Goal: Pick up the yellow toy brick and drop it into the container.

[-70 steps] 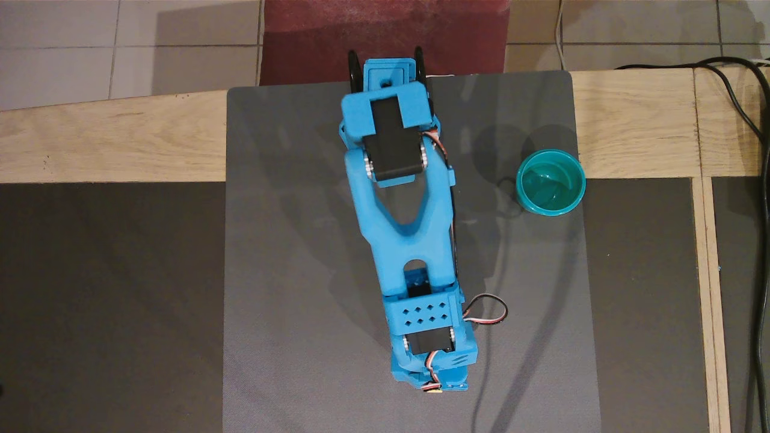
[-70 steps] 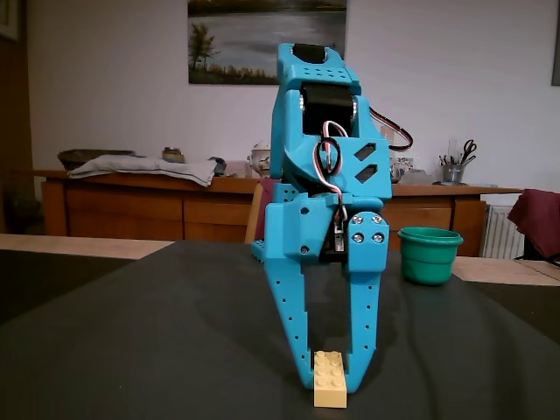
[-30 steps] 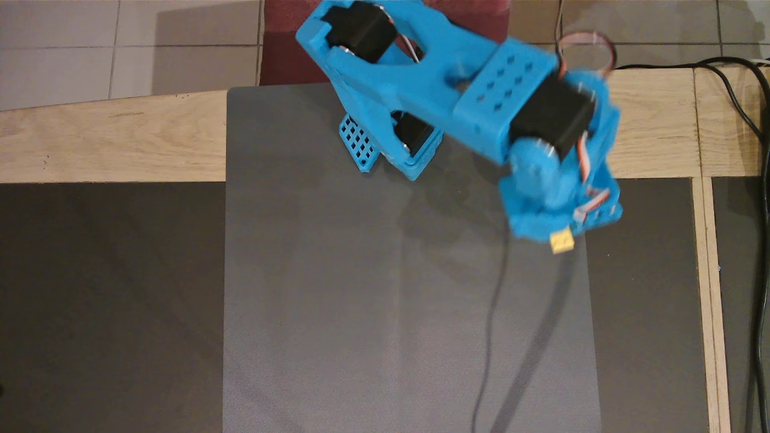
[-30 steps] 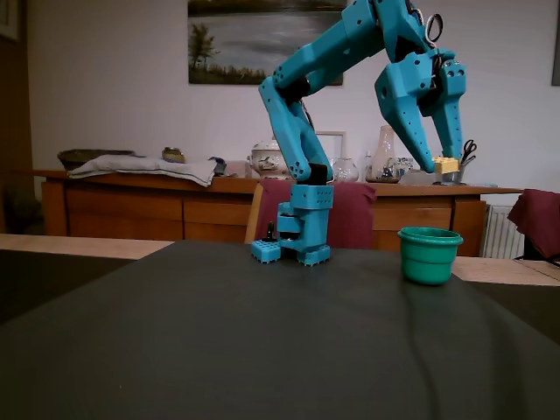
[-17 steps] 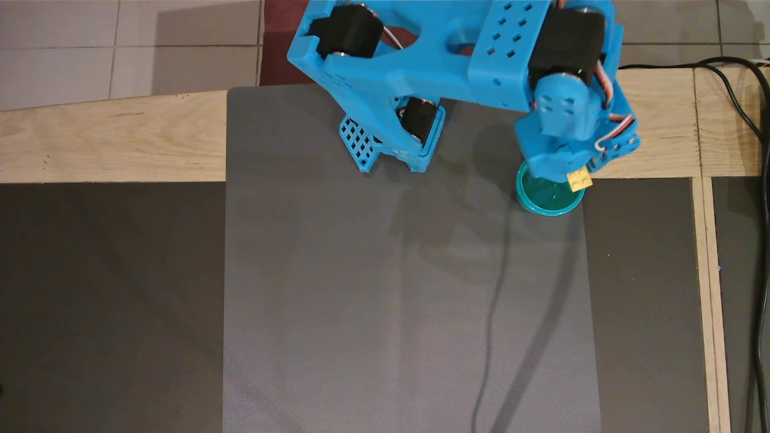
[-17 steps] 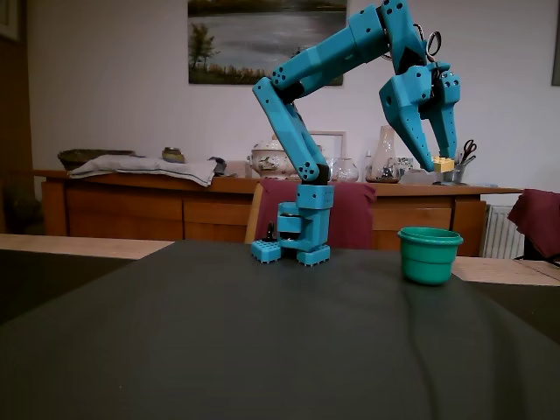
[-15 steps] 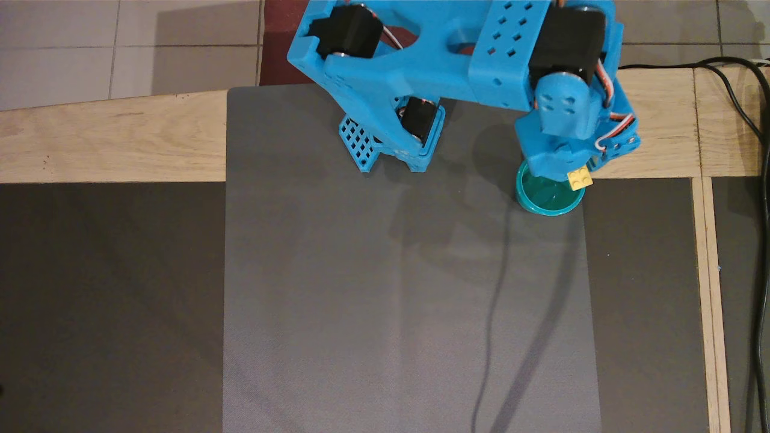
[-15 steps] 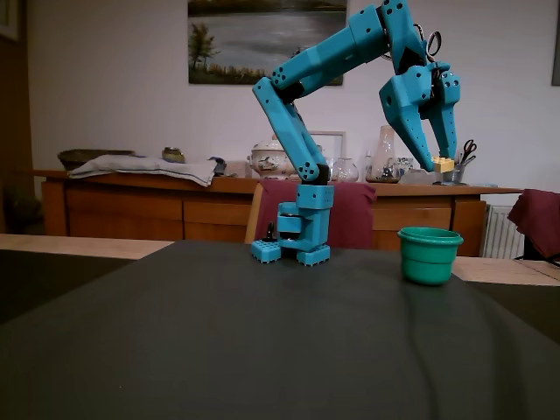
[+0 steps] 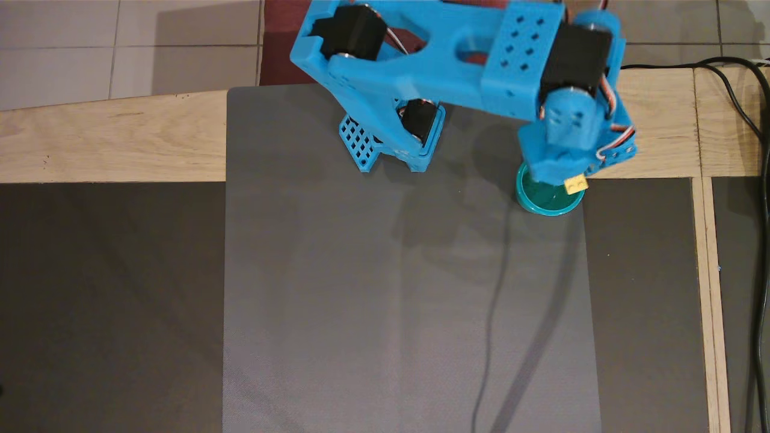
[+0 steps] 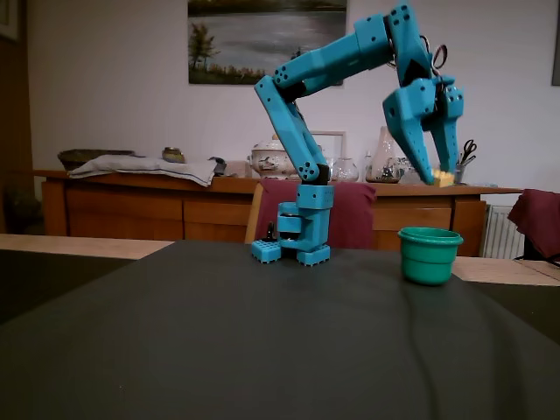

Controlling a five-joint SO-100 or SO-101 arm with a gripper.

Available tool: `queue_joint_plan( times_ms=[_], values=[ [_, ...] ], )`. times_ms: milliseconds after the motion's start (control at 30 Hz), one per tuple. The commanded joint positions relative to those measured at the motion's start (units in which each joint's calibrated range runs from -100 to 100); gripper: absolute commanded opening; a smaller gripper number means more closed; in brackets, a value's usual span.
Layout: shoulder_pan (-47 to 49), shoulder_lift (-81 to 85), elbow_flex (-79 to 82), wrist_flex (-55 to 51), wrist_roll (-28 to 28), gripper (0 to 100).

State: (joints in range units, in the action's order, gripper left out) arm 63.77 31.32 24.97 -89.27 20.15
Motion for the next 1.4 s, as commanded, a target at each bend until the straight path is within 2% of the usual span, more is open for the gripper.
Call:
queue_joint_plan(
  times_ms=[0, 533, 733, 900, 967, 1033, 1133, 1233, 1367],
  values=[
    [0.25, -0.71, 0.3, 1.17, 0.19, 0],
    [0.48, -0.88, 3.01, 1.26, 0.19, 0],
    [0.48, -0.71, 3.01, 1.26, 0.24, 15],
    [0.48, -0.12, 3.01, 1.26, 0.24, 12],
    [0.48, -0.04, 3.01, 1.26, 0.24, 9],
    [-0.13, 0.04, 2.38, 1.26, -0.13, 1],
    [-0.99, 0.8, 1.57, 1.26, -0.28, 0],
    [-5.78, 5.27, -1.05, 1.97, -2.06, 0],
    [-17.78, 11.85, -5.83, 1.97, -3.47, 0]
  ],
)
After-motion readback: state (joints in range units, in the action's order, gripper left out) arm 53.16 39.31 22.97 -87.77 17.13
